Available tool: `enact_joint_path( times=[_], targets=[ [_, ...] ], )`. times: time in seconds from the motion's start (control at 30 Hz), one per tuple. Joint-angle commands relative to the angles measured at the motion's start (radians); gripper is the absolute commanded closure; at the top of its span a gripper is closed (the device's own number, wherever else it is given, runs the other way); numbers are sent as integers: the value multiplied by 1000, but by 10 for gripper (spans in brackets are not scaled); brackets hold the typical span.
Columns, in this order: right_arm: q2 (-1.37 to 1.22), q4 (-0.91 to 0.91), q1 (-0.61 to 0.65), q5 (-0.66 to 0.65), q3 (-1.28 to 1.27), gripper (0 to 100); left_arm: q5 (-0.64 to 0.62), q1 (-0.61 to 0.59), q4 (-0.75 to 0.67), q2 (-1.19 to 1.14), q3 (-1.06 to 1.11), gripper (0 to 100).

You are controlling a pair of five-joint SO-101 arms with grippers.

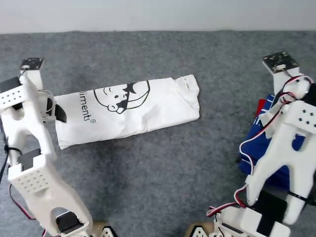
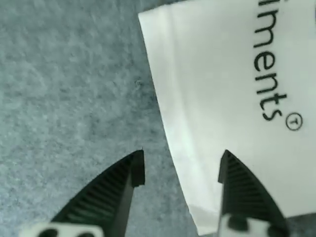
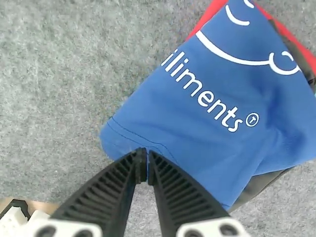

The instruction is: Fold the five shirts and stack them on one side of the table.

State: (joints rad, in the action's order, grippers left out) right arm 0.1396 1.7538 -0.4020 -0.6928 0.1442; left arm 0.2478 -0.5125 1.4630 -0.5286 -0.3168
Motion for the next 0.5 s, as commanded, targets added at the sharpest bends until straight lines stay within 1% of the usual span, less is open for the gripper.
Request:
enact_joint_path(
  times=[0.0,0.17,0.27,0.33,0.47],
  targets=[
    [42,36,7,12,5,987,3,15,-55,-37,-7,742],
    [42,36,5,12,5,987,3,21,-51,-176,-65,743],
    [42,36,5,12,5,987,3,51,-37,-241,-97,761],
    [42,36,5,12,5,987,6,72,-15,-267,-122,805],
    [42,36,5,12,5,987,9,87,35,-278,-202,939]
  ],
)
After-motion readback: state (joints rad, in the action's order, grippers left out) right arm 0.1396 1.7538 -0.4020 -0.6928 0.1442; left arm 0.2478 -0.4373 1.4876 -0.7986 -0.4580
